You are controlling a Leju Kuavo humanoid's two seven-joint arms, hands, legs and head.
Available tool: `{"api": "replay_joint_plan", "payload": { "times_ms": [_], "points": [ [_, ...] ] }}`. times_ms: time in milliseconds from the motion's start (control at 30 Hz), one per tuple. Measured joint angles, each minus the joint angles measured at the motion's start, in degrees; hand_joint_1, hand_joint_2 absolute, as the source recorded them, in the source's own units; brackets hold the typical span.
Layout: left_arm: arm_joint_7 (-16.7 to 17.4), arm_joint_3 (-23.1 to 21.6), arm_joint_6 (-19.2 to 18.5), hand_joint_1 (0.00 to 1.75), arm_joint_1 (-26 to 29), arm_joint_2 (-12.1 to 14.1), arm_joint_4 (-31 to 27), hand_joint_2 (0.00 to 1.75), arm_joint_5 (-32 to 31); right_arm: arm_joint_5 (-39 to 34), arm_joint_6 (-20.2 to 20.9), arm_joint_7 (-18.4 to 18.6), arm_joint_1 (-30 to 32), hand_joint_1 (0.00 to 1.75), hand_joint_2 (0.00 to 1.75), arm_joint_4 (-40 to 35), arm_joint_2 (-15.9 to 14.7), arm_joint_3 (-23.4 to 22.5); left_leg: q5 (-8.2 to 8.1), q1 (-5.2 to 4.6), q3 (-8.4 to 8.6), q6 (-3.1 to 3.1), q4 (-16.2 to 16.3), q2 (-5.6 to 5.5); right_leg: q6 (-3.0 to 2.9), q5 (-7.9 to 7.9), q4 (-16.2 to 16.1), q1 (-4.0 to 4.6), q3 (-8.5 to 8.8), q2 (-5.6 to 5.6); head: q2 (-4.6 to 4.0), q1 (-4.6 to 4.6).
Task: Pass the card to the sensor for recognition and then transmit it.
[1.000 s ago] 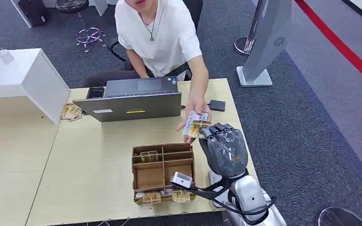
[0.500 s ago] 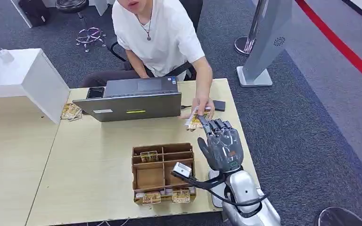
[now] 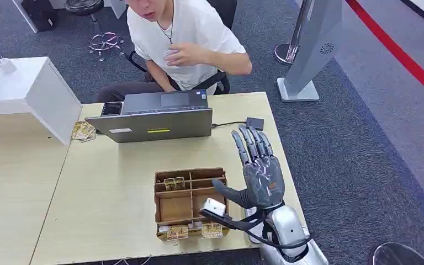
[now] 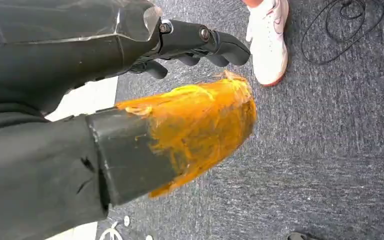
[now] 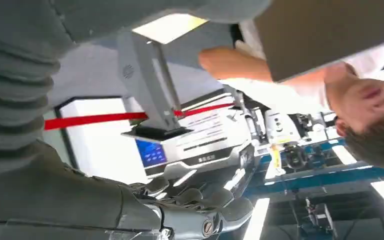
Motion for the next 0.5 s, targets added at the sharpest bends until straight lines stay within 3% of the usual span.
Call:
{"api": "replay_joint_plan", "payload": {
  "times_ms": [300, 500],
  "points": [
    [1.2, 0.2, 1.2, 0.00, 0.0, -0.4, 0.0, 0.00, 1.0, -15.4, 0.0, -12.6, 6.6, 0.00, 0.00, -7.2, 1.8, -2.1, -0.01, 0.00, -0.01, 0.00, 0.0, -0.01, 0.00, -0.01, 0.0, 0.00, 0.00, 0.00, 0.00, 0.00],
    [1.6, 0.4, 1.7, 0.00, 0.0, -0.8, 0.0, 0.00, 1.4, -24.3, 0.0, -15.6, 9.8, 0.00, 0.00, -9.7, 2.3, -2.4, -0.01, 0.00, 0.00, 0.00, 0.0, -0.01, 0.00, 0.00, 0.0, 0.00, 0.00, 0.00, 0.00, 0.00]
  ]
}}
